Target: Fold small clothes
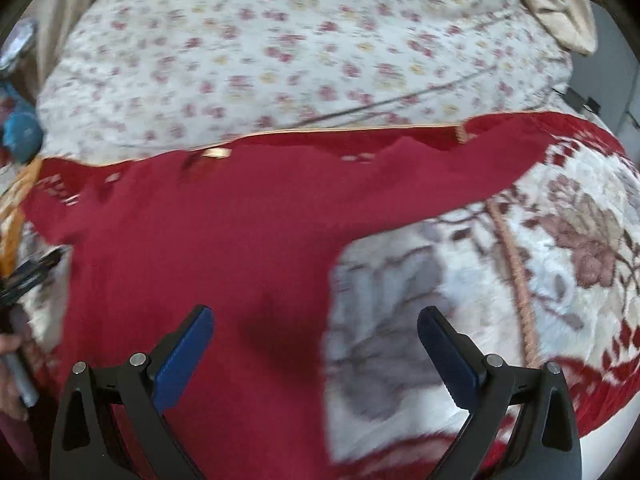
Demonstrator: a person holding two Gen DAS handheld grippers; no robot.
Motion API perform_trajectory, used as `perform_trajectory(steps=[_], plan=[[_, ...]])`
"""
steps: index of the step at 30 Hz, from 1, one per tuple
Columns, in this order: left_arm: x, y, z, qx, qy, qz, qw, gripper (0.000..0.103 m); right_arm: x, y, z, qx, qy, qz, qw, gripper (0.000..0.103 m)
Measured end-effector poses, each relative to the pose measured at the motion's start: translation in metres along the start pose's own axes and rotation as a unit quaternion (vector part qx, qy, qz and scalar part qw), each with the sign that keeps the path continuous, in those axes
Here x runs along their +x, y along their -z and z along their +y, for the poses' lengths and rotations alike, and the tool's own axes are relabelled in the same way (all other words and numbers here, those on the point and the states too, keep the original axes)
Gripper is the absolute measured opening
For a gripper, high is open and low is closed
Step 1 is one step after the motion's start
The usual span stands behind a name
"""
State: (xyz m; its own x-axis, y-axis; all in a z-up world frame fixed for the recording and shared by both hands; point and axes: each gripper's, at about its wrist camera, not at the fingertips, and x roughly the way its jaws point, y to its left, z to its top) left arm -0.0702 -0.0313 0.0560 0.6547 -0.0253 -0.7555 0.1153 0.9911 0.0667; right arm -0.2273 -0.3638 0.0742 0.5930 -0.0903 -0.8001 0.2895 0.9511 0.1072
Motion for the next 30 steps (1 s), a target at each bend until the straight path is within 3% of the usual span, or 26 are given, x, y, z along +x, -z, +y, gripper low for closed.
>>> perform_trajectory(steps=[6,14,20,30], plan=[[-0.006,0.004,0.000,-0.002,0.001,-0.003,1.0000,0.103,-0.008,0.007,0.052,-0.002,-0.084,0.024,0.996,0.103],[-0.014,0.005,-0.005,0.005,0.010,-0.011,0.9999,0.103,0.009,-0.015,0.097,-0.049,-0.045,-0.012,0.998,0.103],[-0.014,0.006,-0.010,0.010,0.007,-0.015,0.9998,0.103,0.023,-0.029,0.100,-0.059,-0.009,-0.033,0.998,0.103],[-0.014,0.006,-0.022,0.022,0.007,-0.020,0.9995,0.103,0.045,-0.038,0.096,-0.035,-0.004,-0.046,0.998,0.103]])
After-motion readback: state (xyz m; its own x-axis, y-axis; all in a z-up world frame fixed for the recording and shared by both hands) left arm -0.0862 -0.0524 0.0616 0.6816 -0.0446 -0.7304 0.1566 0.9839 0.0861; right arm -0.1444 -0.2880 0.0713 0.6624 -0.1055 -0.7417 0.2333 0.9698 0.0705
